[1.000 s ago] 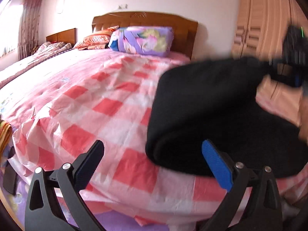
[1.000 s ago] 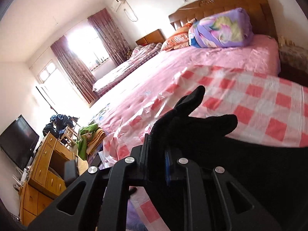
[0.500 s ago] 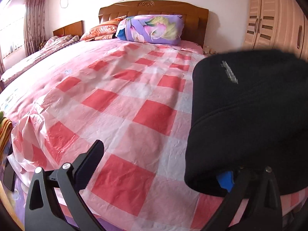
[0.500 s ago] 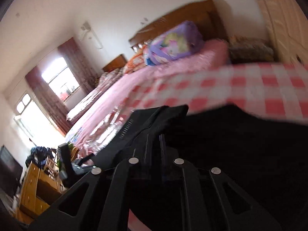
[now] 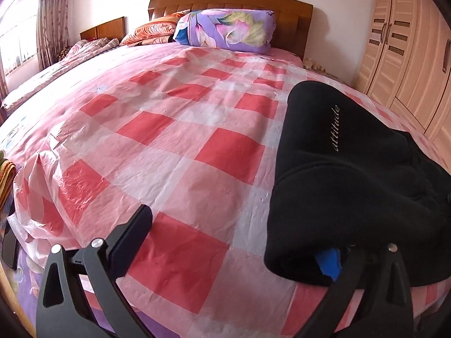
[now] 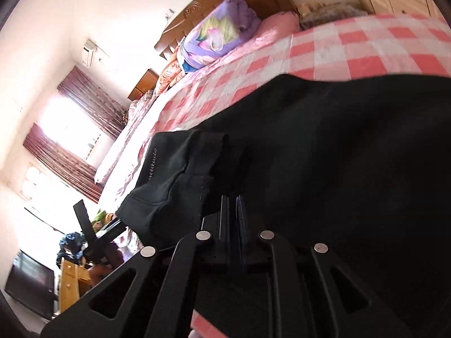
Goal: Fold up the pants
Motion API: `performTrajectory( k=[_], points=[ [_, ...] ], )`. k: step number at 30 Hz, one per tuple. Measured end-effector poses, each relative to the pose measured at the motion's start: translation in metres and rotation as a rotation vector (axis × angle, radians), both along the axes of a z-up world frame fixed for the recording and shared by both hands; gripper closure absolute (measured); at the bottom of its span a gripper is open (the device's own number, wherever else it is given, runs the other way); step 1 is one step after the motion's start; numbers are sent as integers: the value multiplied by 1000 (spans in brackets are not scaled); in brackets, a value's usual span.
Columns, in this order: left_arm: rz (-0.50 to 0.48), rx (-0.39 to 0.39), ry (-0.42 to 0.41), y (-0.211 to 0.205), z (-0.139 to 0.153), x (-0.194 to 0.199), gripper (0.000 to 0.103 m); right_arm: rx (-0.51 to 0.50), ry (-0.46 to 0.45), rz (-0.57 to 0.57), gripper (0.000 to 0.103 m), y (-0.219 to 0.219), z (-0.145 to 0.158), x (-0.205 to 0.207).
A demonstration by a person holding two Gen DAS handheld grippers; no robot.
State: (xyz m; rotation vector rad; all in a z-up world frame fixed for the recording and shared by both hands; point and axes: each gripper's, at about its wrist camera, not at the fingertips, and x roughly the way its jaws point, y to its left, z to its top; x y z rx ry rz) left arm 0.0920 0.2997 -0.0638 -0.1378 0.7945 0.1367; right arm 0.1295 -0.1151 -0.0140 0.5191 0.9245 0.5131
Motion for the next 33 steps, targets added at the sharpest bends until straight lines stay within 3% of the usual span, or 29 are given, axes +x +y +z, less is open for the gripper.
performTrajectory(
  k=[3,8,9,10,11,12,13,14,20,23,30,32,33],
  points=[
    [-5,31,-6,-4,1,-2,2,76,70,15,87,-2,-15,0],
    [-15,109,-31,-13,3,-8,2,-37,124,31,85,11,-30,1],
    [-18,128,-34,-15,3,-9,1,-46,95,28,85,12,-30,-1],
    [-20,154,-38,-18,4,-10,1,-33,81,42,61,14,-30,0],
    [-23,172,-41,-21,5,-12,2,30,54,87,45,17,-29,-1],
    [-30,194,-38,-25,7,-14,1,57,30,123,12,21,-25,-2],
    [-43,206,-35,-28,8,-17,2,32,11,156,4,32,-17,-6],
    [-63,221,-32,-31,11,-21,2,13,18,160,4,38,-14,-8],
    [-175,292,-86,-55,30,-53,2,135,60,105,4,31,-23,-1],
    [-164,274,-63,-53,25,-43,2,206,90,138,4,36,-25,10],
    [-100,204,-9,-33,6,-20,1,137,112,239,4,87,-24,47],
    [-95,214,-14,-32,8,-17,1,44,107,223,15,102,-26,54],
    [-97,221,-14,-32,8,-16,1,-2,89,207,43,102,-24,53]
  ],
)
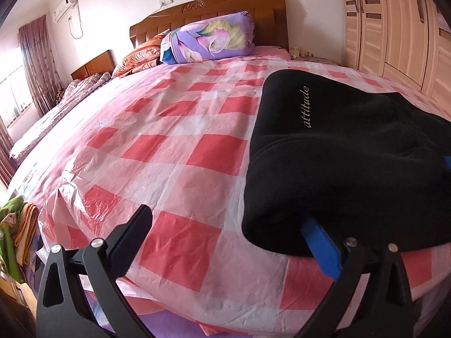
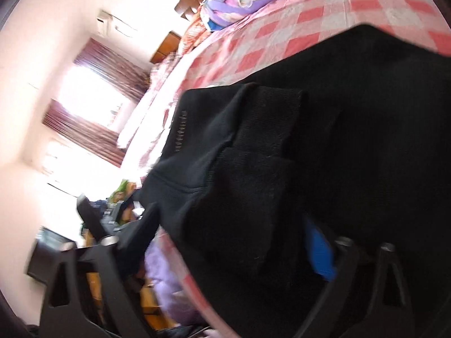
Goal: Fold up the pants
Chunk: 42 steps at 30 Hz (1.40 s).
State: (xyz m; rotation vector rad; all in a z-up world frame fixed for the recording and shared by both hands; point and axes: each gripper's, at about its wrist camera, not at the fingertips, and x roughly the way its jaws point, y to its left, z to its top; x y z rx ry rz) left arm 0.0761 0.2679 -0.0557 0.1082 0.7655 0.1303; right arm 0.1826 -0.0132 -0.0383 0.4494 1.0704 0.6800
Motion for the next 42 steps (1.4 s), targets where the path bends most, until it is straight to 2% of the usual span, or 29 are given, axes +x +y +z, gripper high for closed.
performTrajectory(
  k=[1,3,4,8,11,13,18,22,23,24,26,28,31,33,35,37,39,41,42],
  points=[
    [-1,3,5,0,0,2,1,-67,-29,-32,73,1,-1,-1],
    [0,6,4,-1,0,5,1,-11,-39,-56,86,-10,-6,-3],
    [-1,13,1,-2,0,5,1,10,-75,-61,89,-15,-1,-9],
    [4,17,-3,-2,2,6,1,-19,-229,-69,92,-16,35,-34],
    [7,36,-18,-6,9,2,1,-26,-289,-120,92,-31,49,-46],
    [-8,49,-28,-11,14,-3,1,-42,-260,-145,92,-49,39,-47],
    [-62,100,7,-25,13,-5,1,-76,-134,-170,92,-68,-18,-40],
    [-120,200,61,-36,11,-11,1,-83,-118,-156,92,-75,-26,-42],
    [-146,200,73,-37,16,-15,1,-97,-126,-155,92,-73,-27,-43],
    [-173,174,68,-35,24,-19,1,-107,-133,-156,92,-72,-26,-45],
    [-224,42,-10,-28,62,-30,1,-106,-148,-177,93,-73,-23,-50],
    [-217,-42,-97,-26,100,-31,1,-109,-166,-187,93,-74,-16,-57],
    [-225,-89,-158,-43,136,-8,1,-129,-157,-188,94,-74,-18,-58],
    [-222,-102,-120,-65,141,28,1,-90,-134,-200,94,-76,-24,-54],
    [-240,-121,-43,-91,132,74,1,-117,-139,-193,94,-77,-21,-49],
    [-210,-73,52,-113,107,121,1,-127,-140,-194,94,-76,-19,-54],
    [-179,-66,110,-123,79,154,1,-119,-143,-196,95,-76,-20,-54],
    [-194,-96,179,-132,43,174,1,-102,-134,-200,96,-79,-22,-53],
    [-187,-40,219,-143,18,182,1,-89,-128,-199,93,-81,-23,-54]
  ],
)
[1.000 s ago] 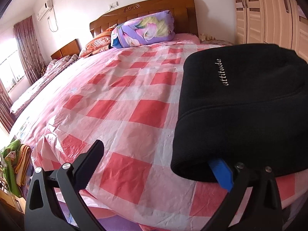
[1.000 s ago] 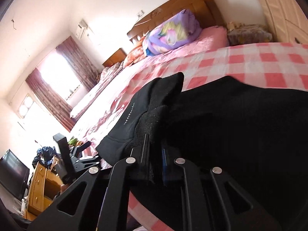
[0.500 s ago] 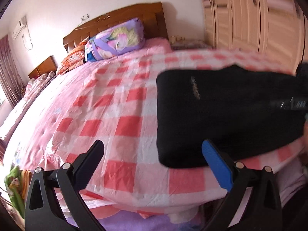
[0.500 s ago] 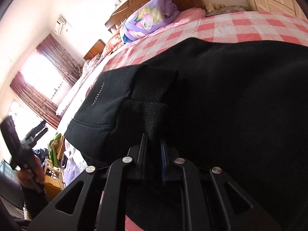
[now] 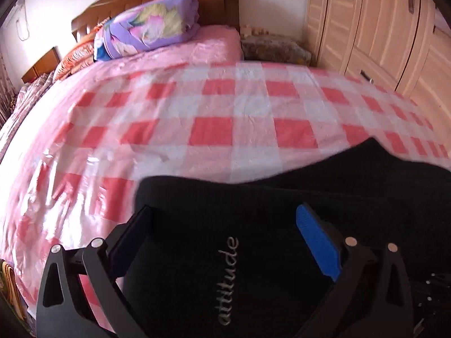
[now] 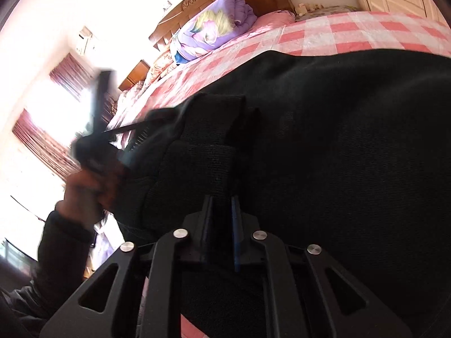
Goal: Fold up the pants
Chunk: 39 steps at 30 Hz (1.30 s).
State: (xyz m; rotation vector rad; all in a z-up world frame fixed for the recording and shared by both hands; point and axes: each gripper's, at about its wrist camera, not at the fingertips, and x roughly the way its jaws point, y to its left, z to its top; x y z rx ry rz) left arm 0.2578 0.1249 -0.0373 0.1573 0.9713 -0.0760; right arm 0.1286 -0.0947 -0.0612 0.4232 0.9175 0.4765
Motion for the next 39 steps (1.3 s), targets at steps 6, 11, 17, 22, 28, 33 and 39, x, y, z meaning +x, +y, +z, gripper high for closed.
performTrajectory(
  k=[6,11,17,22,28,33,39],
  points=[
    [-16,43,-41,-6,-4,-6,1,31,-20,-17,62,-17,22,-13],
    [37,-99,-204,22,49,-32,1,10,-179,-256,14,-109,70,-73],
    [68,-94,-40,32,-3,0,1,10,-199,-586,14,-224,80,-162],
    [34,-44,-84,6,14,-5,2,34,-2,-603,14,-259,45,-167],
    [-98,-103,-82,-53,32,-33,1,86,57,-527,10,-256,17,-133],
    [-264,-5,-2,-120,-5,-48,1,111,53,-542,26,-251,15,-124],
    [-260,-22,14,-116,-16,-43,1,127,-47,-583,67,-261,12,-143]
  ],
)
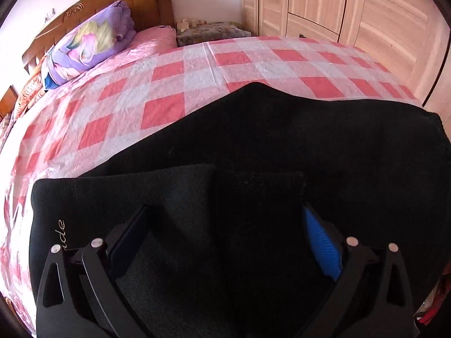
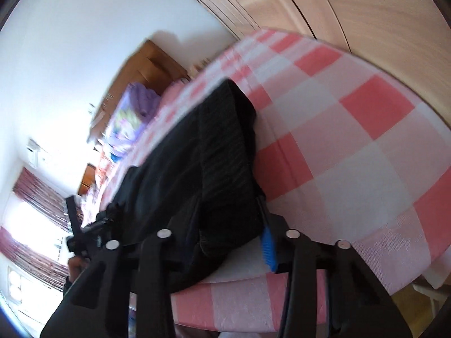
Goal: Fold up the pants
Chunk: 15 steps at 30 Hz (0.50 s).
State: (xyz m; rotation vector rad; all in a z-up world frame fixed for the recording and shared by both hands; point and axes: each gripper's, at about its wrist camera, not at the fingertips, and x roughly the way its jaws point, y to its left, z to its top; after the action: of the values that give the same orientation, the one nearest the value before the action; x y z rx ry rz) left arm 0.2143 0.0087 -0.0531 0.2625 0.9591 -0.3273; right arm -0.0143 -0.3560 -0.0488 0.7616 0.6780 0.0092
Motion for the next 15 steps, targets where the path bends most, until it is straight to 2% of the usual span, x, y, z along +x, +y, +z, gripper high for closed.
performTrajectory(
  k=[3,6,8,9,12,13,15],
  points=[
    [2,17,-9,-2,1,-1,1,-64,-82,-17,70,13,16,-6],
    [17,15,-1,-3,11,-5,2,-225,-109,-14,72,40,39,-1],
    [18,-103,-8,-2,35,-12,2,-364,-140,7,74,71,59,1],
    [-2,-169,11,-5,45,-14,2,-403,-149,16,78,82,65,2],
    [-164,-369,140,-39,81,-17,2,-612,-159,49,80,133,74,8],
    [-208,-394,180,-51,88,-17,2,-702,-158,64,80,153,73,10],
    [-328,-393,273,-93,103,-19,2,-801,-158,81,80,178,68,13]
  ],
)
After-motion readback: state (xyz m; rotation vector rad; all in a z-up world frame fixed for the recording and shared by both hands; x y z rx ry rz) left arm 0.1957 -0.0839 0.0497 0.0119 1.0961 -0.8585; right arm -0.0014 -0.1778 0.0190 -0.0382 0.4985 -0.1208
